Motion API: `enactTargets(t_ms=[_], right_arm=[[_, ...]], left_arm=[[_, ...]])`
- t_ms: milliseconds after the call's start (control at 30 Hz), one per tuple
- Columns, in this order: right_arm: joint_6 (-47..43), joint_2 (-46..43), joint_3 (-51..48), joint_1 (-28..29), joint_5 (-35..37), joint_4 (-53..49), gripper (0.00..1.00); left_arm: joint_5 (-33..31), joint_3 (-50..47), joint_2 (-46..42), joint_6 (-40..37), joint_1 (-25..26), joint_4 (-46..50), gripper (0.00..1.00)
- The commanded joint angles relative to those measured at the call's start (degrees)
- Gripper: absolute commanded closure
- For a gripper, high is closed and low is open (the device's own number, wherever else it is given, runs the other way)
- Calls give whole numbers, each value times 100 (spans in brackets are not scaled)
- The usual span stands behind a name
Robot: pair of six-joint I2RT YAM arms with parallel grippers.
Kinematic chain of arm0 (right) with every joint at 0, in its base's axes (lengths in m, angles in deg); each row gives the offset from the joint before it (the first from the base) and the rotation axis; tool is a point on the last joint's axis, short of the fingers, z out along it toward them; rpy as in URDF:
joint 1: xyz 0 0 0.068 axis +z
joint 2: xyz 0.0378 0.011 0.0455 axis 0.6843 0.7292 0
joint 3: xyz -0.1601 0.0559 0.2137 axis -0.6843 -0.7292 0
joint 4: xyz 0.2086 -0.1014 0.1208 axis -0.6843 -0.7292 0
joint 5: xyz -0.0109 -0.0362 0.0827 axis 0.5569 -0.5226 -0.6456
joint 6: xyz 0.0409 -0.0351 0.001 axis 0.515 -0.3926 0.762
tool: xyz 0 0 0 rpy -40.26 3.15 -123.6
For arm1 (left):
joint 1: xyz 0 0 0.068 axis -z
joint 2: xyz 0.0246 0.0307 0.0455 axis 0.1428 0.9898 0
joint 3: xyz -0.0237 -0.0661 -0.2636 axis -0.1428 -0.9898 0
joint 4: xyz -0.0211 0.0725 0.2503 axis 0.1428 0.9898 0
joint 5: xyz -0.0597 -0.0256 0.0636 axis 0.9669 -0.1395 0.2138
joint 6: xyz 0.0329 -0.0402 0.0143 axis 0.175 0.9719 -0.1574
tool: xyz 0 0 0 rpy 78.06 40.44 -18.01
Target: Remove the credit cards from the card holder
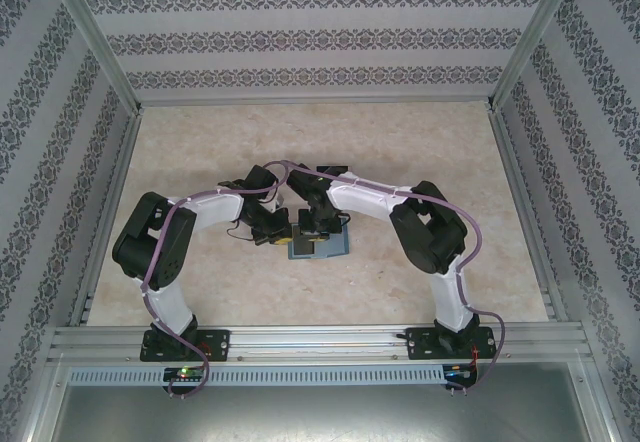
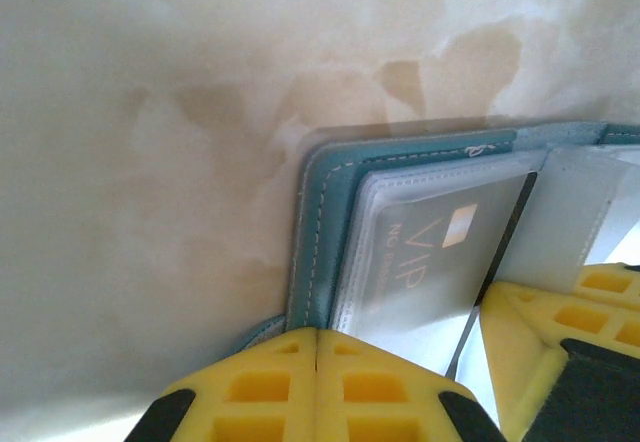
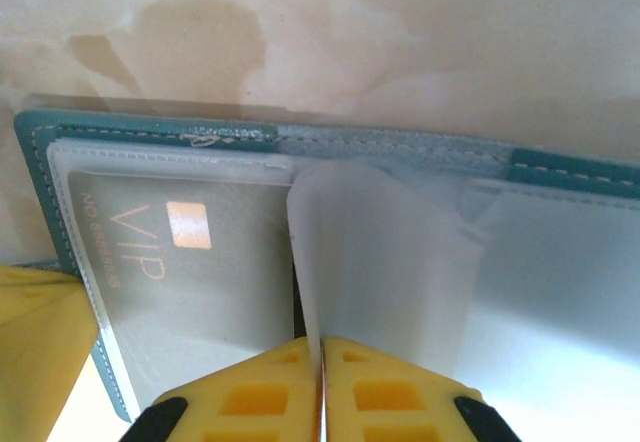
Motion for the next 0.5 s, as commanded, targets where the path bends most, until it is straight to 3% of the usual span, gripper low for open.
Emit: enactTargets(t_ms=[0,467], right_arm=[[7,-317,-95,-84,172,-155,91],[-194,-815,-524,-397,3,-147,92]], left_arm=[[-172,-3,101,-165,-36,295,98],[-207,96,119,-183,-35,405,99]])
